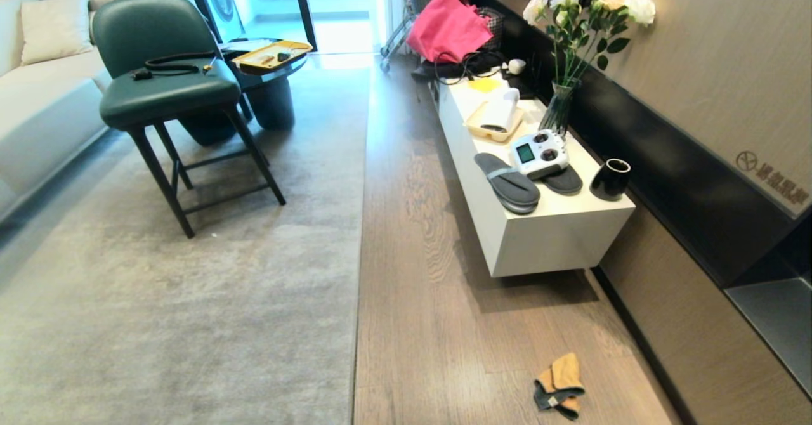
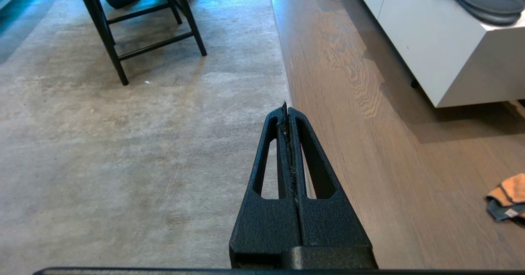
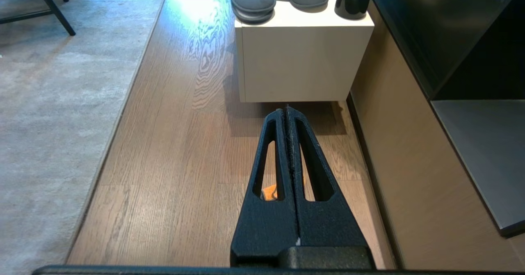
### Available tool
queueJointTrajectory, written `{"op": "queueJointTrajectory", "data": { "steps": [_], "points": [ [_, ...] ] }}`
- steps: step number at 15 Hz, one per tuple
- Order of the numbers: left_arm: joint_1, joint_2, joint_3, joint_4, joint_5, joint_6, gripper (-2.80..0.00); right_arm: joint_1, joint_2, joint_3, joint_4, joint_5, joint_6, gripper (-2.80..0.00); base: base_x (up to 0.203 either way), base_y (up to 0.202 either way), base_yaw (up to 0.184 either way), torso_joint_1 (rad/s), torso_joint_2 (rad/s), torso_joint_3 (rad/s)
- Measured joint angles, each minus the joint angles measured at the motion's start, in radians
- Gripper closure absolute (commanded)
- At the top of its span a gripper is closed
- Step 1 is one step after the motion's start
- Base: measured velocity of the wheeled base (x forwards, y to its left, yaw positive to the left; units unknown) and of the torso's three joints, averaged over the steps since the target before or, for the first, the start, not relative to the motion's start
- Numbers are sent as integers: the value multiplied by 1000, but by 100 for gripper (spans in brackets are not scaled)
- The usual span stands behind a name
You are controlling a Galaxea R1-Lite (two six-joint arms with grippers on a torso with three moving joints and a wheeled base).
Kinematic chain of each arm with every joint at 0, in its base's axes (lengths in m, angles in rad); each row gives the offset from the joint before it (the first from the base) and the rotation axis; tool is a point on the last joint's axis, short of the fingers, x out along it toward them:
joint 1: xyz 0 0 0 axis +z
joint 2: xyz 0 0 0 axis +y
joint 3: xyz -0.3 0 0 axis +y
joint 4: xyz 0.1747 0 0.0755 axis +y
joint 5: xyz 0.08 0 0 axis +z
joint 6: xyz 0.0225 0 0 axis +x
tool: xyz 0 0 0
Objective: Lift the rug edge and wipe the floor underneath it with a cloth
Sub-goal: Pick up the rag
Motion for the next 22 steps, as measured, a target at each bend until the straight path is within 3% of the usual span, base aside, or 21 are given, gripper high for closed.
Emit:
{"op": "queueJointTrajectory", "data": {
  "steps": [6, 22],
  "points": [
    [0, 0, 0, 2, 0, -1, 0, 0, 0, 0, 3, -1, 0, 0, 0, 0, 0, 22, 362, 408],
    [0, 0, 0, 1, 0, 0, 0, 0, 0, 0, 0, -1, 0, 0, 0, 0, 0, 13, 22, 24]
  ]
}}
